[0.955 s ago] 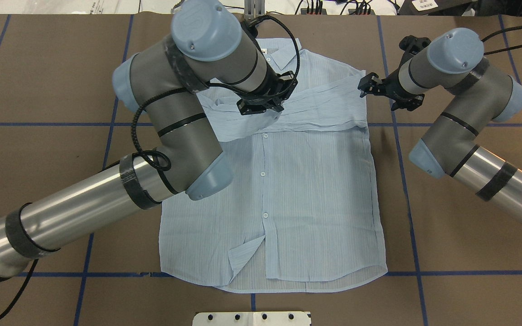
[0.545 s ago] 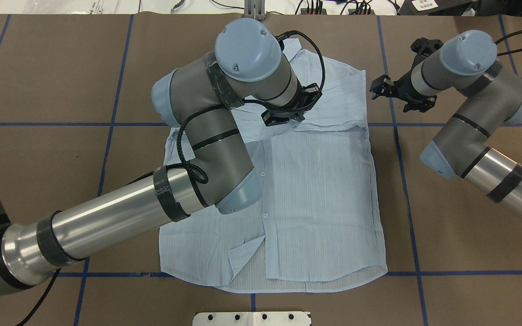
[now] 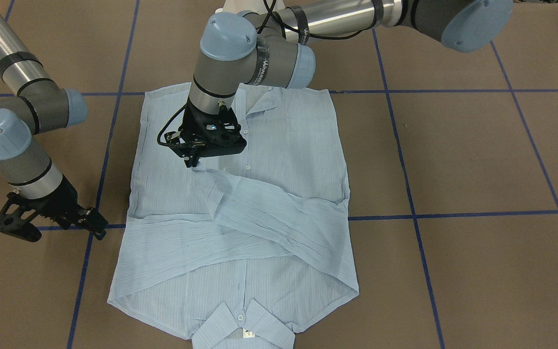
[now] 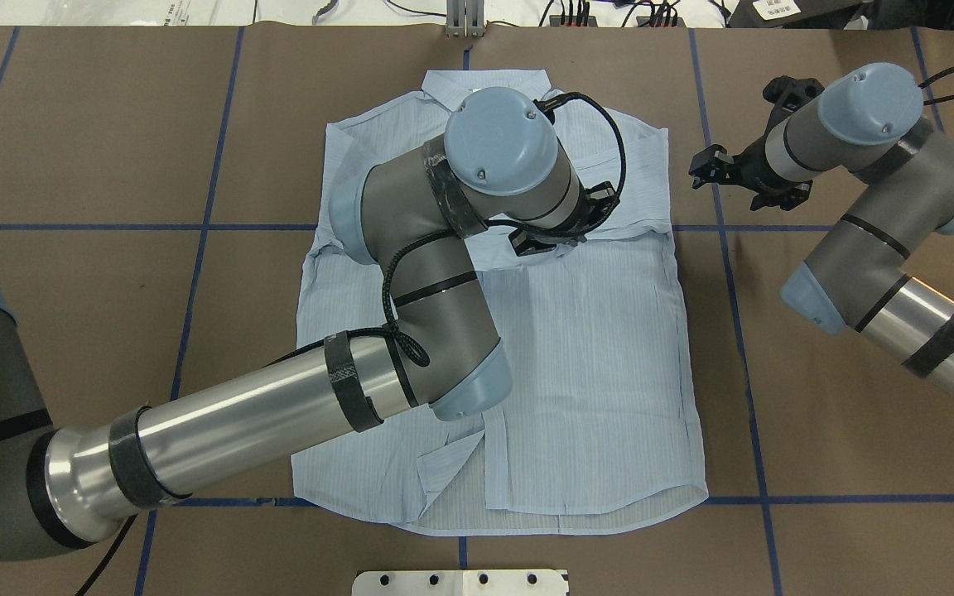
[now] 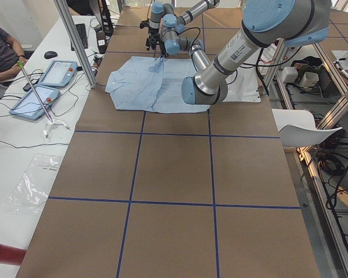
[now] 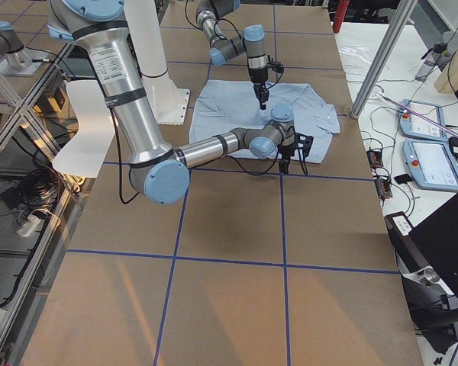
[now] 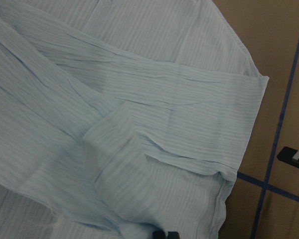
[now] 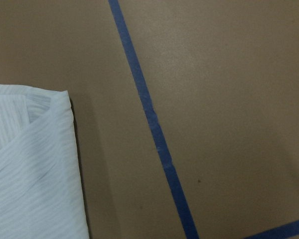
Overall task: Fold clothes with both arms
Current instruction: 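Fold the sleeve across the chest with the left gripper while the right arm withdraws, then release the sleeve with the left gripper while the right gripper moves to the hem corner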
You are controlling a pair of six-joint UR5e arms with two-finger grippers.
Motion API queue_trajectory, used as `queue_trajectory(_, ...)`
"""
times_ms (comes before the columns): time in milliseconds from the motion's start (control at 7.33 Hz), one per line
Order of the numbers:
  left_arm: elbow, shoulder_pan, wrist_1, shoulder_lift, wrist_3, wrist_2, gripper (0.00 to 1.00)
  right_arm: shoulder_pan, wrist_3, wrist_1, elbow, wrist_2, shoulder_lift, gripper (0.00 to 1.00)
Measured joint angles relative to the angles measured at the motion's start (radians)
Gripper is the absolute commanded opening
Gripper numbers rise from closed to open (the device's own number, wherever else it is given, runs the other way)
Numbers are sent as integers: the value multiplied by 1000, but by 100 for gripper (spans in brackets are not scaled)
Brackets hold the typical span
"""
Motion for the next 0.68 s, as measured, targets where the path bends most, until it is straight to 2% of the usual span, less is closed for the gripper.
queue_trajectory(273,-62,6,10,8,1,3,73,-4,10,0,66,6,-45,100)
queue_trajectory(409,-140,6,40,39,0,2,72,-18,22,0,124,8,-85,100)
queue_trajectory(682,-366,5,116,186,22,-1,72,-101,130,-1,271,0,-173,100)
